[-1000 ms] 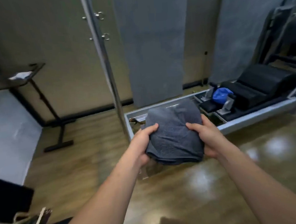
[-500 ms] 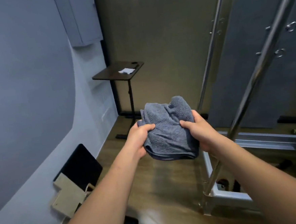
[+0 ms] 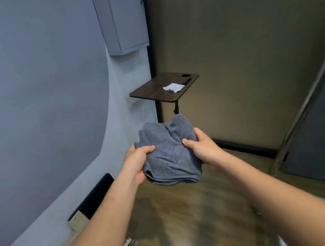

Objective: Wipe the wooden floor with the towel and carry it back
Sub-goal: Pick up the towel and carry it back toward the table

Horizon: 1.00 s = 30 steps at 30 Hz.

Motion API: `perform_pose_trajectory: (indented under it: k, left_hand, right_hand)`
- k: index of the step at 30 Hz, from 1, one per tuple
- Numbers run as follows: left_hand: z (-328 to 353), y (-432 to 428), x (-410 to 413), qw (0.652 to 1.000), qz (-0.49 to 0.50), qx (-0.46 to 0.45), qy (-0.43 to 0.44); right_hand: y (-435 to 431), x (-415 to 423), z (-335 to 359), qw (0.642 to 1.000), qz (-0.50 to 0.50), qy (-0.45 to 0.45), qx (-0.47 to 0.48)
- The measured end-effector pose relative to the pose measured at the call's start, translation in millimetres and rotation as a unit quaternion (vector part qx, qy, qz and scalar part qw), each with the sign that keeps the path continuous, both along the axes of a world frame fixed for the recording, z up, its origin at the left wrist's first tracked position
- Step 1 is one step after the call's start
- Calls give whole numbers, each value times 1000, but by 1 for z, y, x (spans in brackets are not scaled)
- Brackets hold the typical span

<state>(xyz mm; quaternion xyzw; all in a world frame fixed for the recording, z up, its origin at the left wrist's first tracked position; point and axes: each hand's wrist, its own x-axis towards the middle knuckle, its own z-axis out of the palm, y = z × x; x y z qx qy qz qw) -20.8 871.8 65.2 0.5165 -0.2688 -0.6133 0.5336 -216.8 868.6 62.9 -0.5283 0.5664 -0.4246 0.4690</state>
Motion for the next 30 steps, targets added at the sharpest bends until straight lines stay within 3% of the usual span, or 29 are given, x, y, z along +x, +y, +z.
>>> perform_pose_trajectory:
  k: [7,11,18,24,30]
  left_hand:
    - [-5,-109,-3,994,101,10,-35]
    - [-15,-194,-4,992,120,8,-47]
    - [-23,-388,9,995,70,7,-66]
    - [-6,-552,22,995,14,-30,-97]
    - [-2,-699,25,976,-4,-73,-203]
  right_hand:
    - [-133,8,-15,997,58,-39,27]
    - [-210,11,-26,993,113,35,27]
    - [-391,18,-31,990,87,109,13]
    - [-532,27,-24,998,23,20,55]
    - [-655,36,-36,989,-23,-117,91]
